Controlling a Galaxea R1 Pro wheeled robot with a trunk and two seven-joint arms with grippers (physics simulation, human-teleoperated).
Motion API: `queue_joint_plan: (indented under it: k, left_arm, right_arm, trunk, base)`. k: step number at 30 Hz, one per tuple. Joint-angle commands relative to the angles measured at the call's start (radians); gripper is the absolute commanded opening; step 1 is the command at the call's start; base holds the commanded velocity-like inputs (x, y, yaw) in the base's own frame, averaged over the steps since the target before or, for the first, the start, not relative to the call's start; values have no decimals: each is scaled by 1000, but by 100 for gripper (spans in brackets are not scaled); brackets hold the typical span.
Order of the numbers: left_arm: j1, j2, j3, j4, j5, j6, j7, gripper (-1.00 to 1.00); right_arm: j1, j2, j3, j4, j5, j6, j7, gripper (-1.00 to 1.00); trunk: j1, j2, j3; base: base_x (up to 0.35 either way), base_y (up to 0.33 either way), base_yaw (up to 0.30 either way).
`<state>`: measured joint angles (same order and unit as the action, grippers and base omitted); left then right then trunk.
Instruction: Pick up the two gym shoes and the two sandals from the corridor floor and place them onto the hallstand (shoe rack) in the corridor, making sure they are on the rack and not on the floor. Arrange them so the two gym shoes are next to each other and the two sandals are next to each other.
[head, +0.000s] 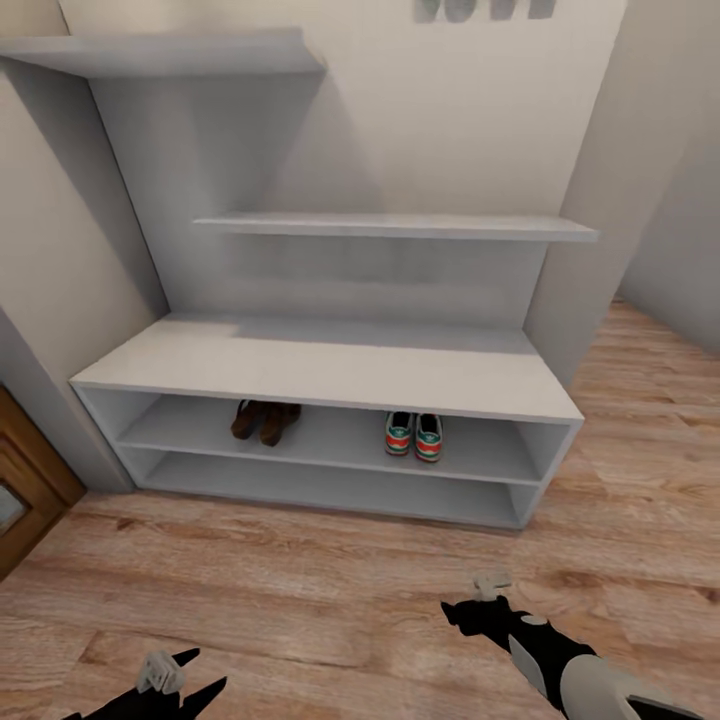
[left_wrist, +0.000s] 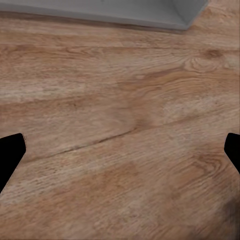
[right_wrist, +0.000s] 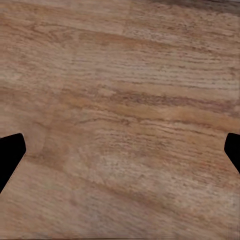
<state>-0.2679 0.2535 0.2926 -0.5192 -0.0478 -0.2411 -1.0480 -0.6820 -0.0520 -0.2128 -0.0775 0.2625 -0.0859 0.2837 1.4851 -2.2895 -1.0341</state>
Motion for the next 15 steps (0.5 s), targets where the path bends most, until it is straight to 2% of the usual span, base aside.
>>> queue_joint_plan:
  k: [1, 5, 6, 12, 13, 15]
  left_arm:
    - [-1, 0, 5, 2, -5, -4, 12, 100]
    - [0, 0, 14, 4, -5, -4, 20, 100]
    - [1, 1, 55, 5, -6, -3, 24, 100]
    - [1, 0, 114, 6, -9, -3, 28, 100]
    - [1, 0, 141, 12, -11, -3, 49, 100]
    - [2, 0, 146, 21, -11, -3, 66, 100]
  right_arm:
    - [19, -4, -8, 1, 22, -15, 24, 100]
    - [38, -8, -8, 1, 60, -22, 32, 100]
    - [68, -12, -9, 1, 123, -25, 36, 100]
    - [105, -16, -9, 0, 158, -33, 36, 100]
    - [133, -22, -10, 0, 166, -71, 36, 100]
    - [142, -25, -10, 0, 167, -92, 36, 100]
  trunk:
    - [-4, 7, 2]
    - [-19, 35, 15]
    - [-23, 42, 18]
    - [-46, 84, 37]
    - [-50, 91, 40]
    - [-58, 105, 46]
  base:
    - [0, 0, 0]
    - [0, 0, 0]
    - [0, 0, 0]
    - [0, 0, 0]
    - [0, 0, 0]
    - [0, 0, 0]
